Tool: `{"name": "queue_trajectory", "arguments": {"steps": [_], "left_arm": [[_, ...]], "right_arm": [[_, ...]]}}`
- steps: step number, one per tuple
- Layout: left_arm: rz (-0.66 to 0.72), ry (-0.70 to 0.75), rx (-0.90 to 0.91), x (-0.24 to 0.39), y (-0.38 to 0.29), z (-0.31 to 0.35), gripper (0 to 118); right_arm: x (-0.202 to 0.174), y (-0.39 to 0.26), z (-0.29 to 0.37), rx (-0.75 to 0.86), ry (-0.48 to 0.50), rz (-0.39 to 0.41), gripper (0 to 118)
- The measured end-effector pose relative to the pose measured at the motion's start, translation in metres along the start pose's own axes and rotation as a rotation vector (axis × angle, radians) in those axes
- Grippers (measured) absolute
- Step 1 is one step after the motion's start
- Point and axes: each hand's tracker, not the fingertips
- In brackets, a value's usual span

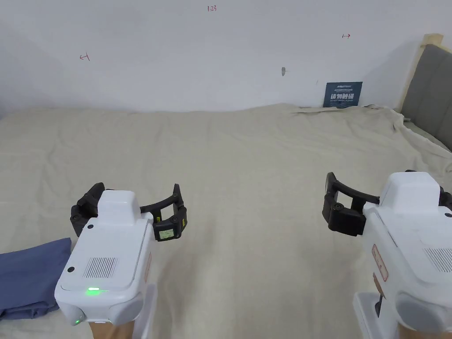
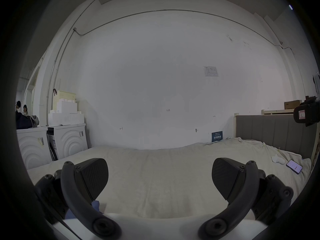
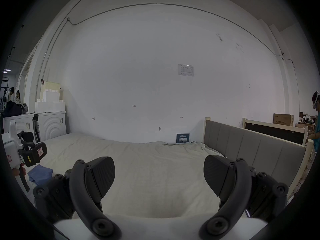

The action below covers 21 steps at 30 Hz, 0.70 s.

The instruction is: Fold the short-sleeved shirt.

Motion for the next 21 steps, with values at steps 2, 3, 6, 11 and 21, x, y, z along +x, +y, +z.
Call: {"name": "queue_trajectory", "arguments": {"steps": [2,3,6,11,21], "left_arm": [[0.001,-0.002,0.002,0.000,0.000,0.000,118],[-0.001,-0.004,0.001,0.000,0.001,0.000,118],[-0.001,-0.003,-0.004,-0.001,0.001,0.000,118],[0.010,-0.002,-0.008,-0.002,0.002,0.000,118],[-0.002,-0.006,-0.002,-0.003,0.002,0.001,118]], "right_arm": [[0.000,0.000,-0.001,0.000,-0.006,-0.001,105],[0.000,0.001,-0.001,-0.006,-0.012,0.000,105],[-0.004,0.006,-0.002,-0.038,-0.034,-0.006,105],[0.002,0.012,-0.012,-0.229,-0.018,-0.173,104],[0.003,0.011,-0.025,-0.423,-0.109,-0.244,105]]}}
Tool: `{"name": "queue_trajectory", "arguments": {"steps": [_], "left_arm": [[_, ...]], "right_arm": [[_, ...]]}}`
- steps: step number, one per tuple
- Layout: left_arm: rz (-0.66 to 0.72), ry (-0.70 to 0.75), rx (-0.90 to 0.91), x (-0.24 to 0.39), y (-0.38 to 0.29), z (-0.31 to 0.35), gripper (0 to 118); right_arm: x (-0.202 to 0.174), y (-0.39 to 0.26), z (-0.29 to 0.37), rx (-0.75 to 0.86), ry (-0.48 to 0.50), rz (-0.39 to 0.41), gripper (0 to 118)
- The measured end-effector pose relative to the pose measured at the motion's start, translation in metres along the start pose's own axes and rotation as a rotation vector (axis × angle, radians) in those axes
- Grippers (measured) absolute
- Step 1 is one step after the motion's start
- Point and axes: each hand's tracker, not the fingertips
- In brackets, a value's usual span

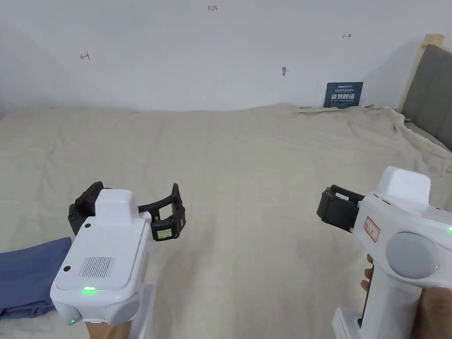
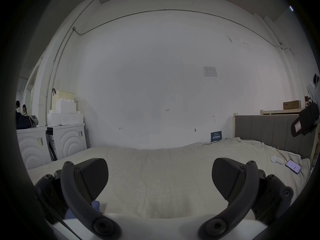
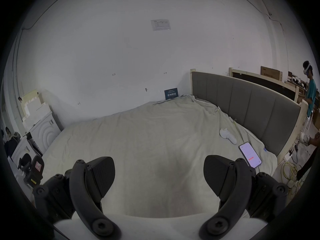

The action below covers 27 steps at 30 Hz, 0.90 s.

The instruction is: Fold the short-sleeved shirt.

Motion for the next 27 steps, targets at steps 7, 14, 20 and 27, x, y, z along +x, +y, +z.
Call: {"name": "queue_trajectory", "arguments": {"steps": [7,14,20,27], "left_arm": [[0.006,0.001,0.007,-0.001,0.001,-0.001,118],[0.004,0.003,0.013,-0.002,0.004,-0.001,118],[0.003,0.007,0.024,-0.003,0.004,0.000,118],[-0.011,0.016,0.033,-0.003,0.004,0.003,118]], "right_arm": [[-0.007,-0.005,-0.005,0.035,-0.017,0.013,105],[-0.007,-0.009,-0.003,0.138,0.030,0.054,105],[0.001,-0.024,0.007,0.397,0.104,0.095,105],[0.000,-0.029,0.014,0.463,0.045,0.117,105]]}}
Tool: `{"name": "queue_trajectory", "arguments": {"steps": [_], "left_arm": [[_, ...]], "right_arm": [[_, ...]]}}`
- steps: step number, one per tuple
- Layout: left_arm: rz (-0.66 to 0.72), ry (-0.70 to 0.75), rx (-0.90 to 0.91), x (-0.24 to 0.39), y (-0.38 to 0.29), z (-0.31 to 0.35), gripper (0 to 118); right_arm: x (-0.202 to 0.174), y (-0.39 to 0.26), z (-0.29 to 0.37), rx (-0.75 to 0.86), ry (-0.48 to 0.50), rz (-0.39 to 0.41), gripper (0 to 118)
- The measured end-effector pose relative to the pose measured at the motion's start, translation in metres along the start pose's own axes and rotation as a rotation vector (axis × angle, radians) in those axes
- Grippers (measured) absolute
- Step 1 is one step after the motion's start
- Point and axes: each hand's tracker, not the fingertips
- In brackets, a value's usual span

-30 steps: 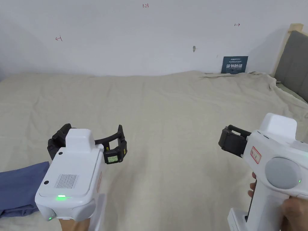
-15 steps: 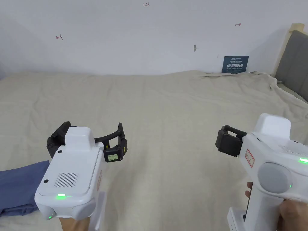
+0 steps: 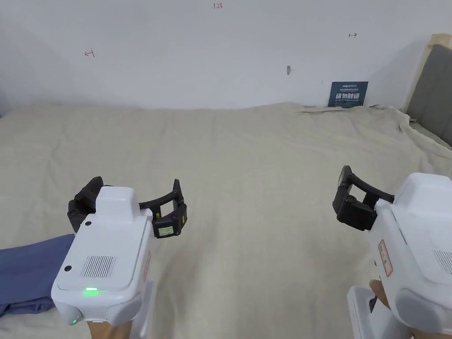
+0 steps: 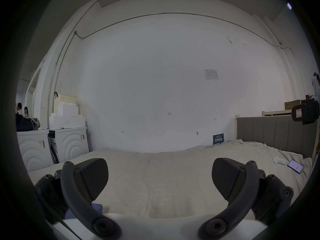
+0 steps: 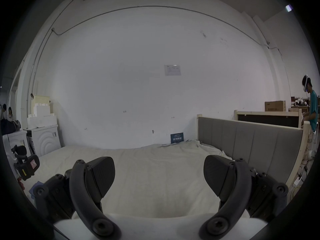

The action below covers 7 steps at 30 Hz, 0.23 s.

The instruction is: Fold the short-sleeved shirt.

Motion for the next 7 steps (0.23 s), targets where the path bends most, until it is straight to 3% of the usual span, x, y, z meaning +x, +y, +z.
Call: {"name": "queue_trajectory", "arguments": {"steps": [7], "left_arm": [[0.001,0.000,0.007,0.0005,-0.0003,0.0007,118]], "right_arm": [[-0.0050,0.0053,0.0107,0.025,0.013,0.005,105]]}}
